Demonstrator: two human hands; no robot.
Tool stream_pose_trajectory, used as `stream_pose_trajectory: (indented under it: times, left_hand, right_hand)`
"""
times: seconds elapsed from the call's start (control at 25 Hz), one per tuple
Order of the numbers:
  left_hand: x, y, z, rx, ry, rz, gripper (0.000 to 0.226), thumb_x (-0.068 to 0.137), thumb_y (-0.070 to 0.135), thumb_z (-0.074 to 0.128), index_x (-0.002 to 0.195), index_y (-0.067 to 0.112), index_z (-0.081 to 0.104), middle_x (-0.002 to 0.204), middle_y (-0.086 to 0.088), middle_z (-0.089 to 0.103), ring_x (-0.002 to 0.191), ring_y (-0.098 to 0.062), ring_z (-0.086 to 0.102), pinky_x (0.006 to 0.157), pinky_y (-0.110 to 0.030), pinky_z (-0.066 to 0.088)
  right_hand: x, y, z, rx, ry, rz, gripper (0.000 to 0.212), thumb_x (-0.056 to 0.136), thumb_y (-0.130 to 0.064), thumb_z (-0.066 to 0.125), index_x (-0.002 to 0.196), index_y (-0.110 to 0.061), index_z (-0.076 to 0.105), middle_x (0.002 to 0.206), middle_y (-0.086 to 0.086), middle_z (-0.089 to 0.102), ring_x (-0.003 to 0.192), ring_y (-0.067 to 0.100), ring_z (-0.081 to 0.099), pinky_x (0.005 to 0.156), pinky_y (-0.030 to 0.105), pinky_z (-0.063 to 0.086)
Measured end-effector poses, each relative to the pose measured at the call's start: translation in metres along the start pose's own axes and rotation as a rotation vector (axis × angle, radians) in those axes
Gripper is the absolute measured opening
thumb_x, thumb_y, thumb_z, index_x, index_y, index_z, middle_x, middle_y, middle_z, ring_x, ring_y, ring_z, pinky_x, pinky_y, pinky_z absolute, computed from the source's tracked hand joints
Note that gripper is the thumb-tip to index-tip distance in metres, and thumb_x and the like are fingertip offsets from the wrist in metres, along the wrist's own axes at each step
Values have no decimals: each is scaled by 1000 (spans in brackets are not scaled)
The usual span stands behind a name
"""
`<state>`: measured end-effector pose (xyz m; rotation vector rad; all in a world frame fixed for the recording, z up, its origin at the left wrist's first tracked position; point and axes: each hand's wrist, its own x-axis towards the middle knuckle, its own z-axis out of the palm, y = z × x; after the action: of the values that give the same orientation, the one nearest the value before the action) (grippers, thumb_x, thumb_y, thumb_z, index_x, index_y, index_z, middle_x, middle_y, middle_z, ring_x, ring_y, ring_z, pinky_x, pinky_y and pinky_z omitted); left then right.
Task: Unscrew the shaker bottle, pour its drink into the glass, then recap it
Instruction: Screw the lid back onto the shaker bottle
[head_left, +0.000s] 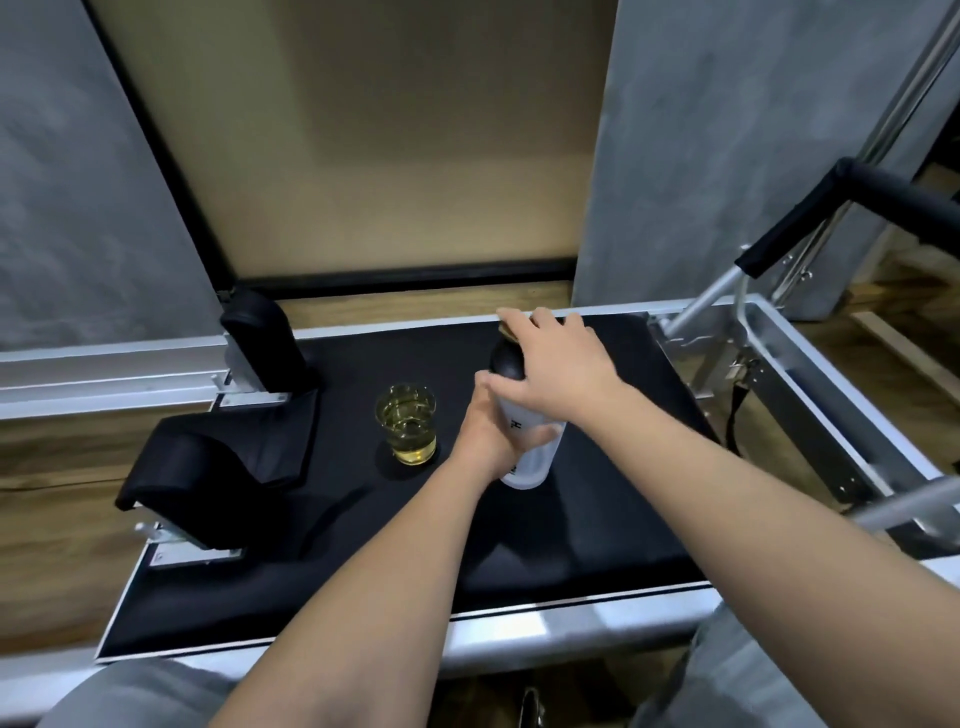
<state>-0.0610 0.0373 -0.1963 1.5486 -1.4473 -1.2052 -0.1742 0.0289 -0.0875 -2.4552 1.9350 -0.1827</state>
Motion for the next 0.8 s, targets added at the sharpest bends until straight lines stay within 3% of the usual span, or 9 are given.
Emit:
stream_pose_trajectory:
  times: [0.12, 0.2, 0.28, 0.4, 0.48, 0.56, 0.64, 0.72, 0.8]
  left_hand:
    - [-3, -6, 1, -61, 21, 17, 102, 81, 16, 94, 162, 23, 32, 155, 2, 46, 140, -14, 55, 110, -17, 47]
    - [-5, -2, -3, -271, -52, -71, 83, 90, 4, 84, 137, 50, 33, 141, 16, 42, 120, -2, 63, 82, -6, 53]
    - [-10, 8, -5, -490, -130, -212, 82, 86, 5, 89, 108, 56, 28, 127, 25, 45, 114, 8, 56, 74, -7, 51]
    - [-7, 21, -5, -763, -139, -362, 83, 81, 16, 94, 114, 59, 31, 124, 23, 51, 106, 13, 54, 77, -6, 47]
    - [-1, 14, 0, -877, -120, -395, 95, 79, 13, 95, 144, 44, 35, 118, 30, 47, 100, 15, 51, 76, 1, 44]
    - [0, 5, -1, -841, -102, -322, 105, 75, 10, 97, 160, 19, 36, 128, 29, 49, 111, 9, 55, 93, 0, 42]
    - [1, 6, -5, -658, -97, -186, 87, 77, 15, 93, 151, 20, 49, 137, 12, 55, 119, -4, 61, 101, -22, 53]
    - [-8, 15, -2, -431, -100, -55, 41, 97, 24, 74, 132, 30, 55, 131, 1, 59, 108, -17, 72, 82, -37, 65]
    - [-8, 10, -5, -254, -20, 28, 53, 98, 8, 75, 131, 39, 47, 129, 11, 53, 122, -7, 67, 97, -32, 62]
  right_hand:
    - [5, -23, 4, -81, -63, 195, 102, 82, -84, 53, 158, -23, 22, 140, 16, 49, 112, 43, 50, 76, 46, 39]
    - [9, -13, -10, -51, -241, 98, 126, 68, -93, 60, 164, -31, 7, 150, 15, 40, 120, 45, 50, 77, 47, 43]
    - [11, 7, -33, -85, -348, -59, 140, 55, -98, 63, 164, -40, -4, 158, 9, 34, 129, 42, 49, 88, 50, 49]
    - [12, 28, -46, -234, -155, -360, 128, 61, -98, 52, 165, -34, 13, 165, -2, 33, 135, 34, 39, 106, 49, 44]
    - [3, 30, -31, -193, -91, -439, 105, 77, -87, 50, 161, -26, 34, 169, -3, 30, 135, 34, 40, 109, 47, 41]
    - [-7, 12, -6, -102, -6, -247, 82, 86, -73, 54, 147, -20, 50, 160, 2, 40, 126, 36, 47, 103, 46, 41]
    - [-4, -16, 7, -125, 53, 42, 73, 88, -71, 51, 135, -16, 53, 143, 7, 48, 115, 38, 50, 91, 45, 39]
    - [2, -29, 3, -170, -37, 119, 82, 84, -82, 49, 134, -16, 52, 138, 10, 47, 113, 40, 49, 85, 46, 36]
    - [9, -20, -9, -257, -153, 1, 104, 71, -98, 42, 141, -20, 48, 144, 11, 43, 123, 43, 44, 90, 51, 36]
